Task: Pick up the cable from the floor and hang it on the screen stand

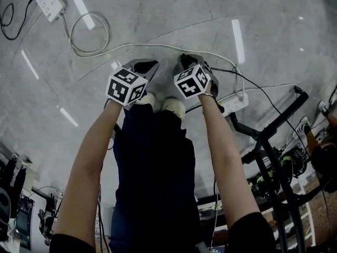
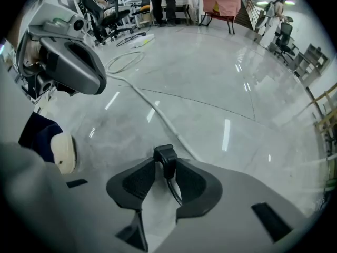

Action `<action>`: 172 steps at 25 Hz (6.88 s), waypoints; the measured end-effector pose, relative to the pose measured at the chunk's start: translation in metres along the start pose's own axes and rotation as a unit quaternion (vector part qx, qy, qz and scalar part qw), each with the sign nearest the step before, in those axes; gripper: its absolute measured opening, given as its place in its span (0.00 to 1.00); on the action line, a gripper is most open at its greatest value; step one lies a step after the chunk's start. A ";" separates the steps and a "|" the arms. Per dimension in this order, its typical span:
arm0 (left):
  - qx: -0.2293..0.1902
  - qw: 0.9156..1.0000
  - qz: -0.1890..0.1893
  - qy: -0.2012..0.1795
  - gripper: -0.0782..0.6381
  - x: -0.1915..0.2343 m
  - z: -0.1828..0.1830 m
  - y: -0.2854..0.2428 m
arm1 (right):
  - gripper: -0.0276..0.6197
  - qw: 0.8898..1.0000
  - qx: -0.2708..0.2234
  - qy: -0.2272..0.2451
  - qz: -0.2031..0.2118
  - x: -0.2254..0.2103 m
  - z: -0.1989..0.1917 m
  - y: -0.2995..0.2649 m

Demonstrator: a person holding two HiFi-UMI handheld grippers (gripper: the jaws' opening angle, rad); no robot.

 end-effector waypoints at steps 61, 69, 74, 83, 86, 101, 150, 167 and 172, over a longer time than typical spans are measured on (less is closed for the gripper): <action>-0.070 0.992 -0.010 -0.101 0.12 -0.276 0.212 0.219 | 0.25 0.890 -0.331 -0.230 -0.214 -0.003 0.127 0.505; -0.082 0.992 -0.031 -0.085 0.12 -0.324 0.250 0.240 | 0.25 0.859 -0.362 -0.254 -0.256 -0.015 0.119 0.582; -0.082 0.987 -0.056 -0.128 0.12 -0.360 0.277 0.251 | 0.25 0.842 -0.380 -0.262 -0.279 -0.020 0.121 0.627; -0.082 0.977 -0.103 -0.168 0.12 -0.434 0.325 0.273 | 0.25 0.824 -0.398 -0.274 -0.295 -0.020 0.118 0.697; -0.080 0.974 -0.109 -0.180 0.12 -0.452 0.335 0.283 | 0.25 0.826 -0.396 -0.269 -0.297 -0.019 0.121 0.720; -0.100 0.954 -0.159 -0.233 0.12 -0.552 0.388 0.328 | 0.25 0.803 -0.435 -0.244 -0.327 -0.017 0.135 0.842; -0.055 0.821 -0.387 -0.418 0.12 -0.927 0.419 0.257 | 0.25 0.683 -0.480 -0.251 -0.489 -0.091 -0.076 1.156; -0.025 0.703 -0.505 -0.500 0.12 -1.027 0.489 0.250 | 0.25 0.611 -0.456 -0.259 -0.593 -0.131 -0.081 1.294; -0.021 0.668 -0.539 -0.513 0.12 -1.052 0.496 0.254 | 0.25 0.593 -0.459 -0.270 -0.604 -0.135 -0.086 1.325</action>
Point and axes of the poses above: the fingertips, and each gripper's own axes: y backward along the fingers, x to its left, z out of its top, the point moved 2 cm from there along y, backward along the fingers, and after that the axes turned 5 degrees about -x, right-handed, at the moved point
